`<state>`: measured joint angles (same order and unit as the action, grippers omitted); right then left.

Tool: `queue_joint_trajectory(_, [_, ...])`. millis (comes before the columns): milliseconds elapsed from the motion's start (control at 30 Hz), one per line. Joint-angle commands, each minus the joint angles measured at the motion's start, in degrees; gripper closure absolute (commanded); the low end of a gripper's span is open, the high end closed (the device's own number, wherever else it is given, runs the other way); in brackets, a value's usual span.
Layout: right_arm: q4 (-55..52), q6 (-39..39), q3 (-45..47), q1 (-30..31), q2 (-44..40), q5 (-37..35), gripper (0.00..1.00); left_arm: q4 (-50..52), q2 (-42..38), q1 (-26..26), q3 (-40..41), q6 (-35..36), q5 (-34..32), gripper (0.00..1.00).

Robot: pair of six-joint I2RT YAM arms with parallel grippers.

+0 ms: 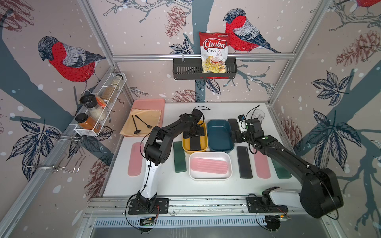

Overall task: Place the pencil cases by color into the storage box
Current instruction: Place the pencil case at the storage box, then pick up the pencil case from the center of the board.

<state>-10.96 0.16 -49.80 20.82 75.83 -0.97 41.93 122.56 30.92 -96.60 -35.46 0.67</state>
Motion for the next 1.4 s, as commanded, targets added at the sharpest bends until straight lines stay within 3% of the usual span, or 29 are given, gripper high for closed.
queue_joint_trajectory(0, [0.3,2.8,-3.3,-1.2,2.8,-1.0,0.00,2.3,-1.9,0.1,-0.7,0.6,-2.6,0.02])
queue_joint_trajectory(333, [-9.5,8.8,-20.2,-5.3,19.2,-0.3,0.00,1.8,-5.2,0.1,-1.5,0.9,-4.7,0.02])
queue_joint_trajectory(533, [-13.0,8.6,-27.7,-7.9,26.9,3.3,0.00,0.7,-6.5,0.1,-2.0,1.9,-5.0,0.02])
queue_joint_trajectory(1000, [-19.1,5.4,-41.3,-12.2,40.8,10.0,0.00,1.0,-5.8,0.1,-5.1,2.9,-4.0,0.02])
queue_joint_trajectory(1367, [-22.3,5.9,-50.0,-12.3,49.0,11.1,0.01,1.3,-5.3,0.1,-5.6,3.0,-3.4,0.02])
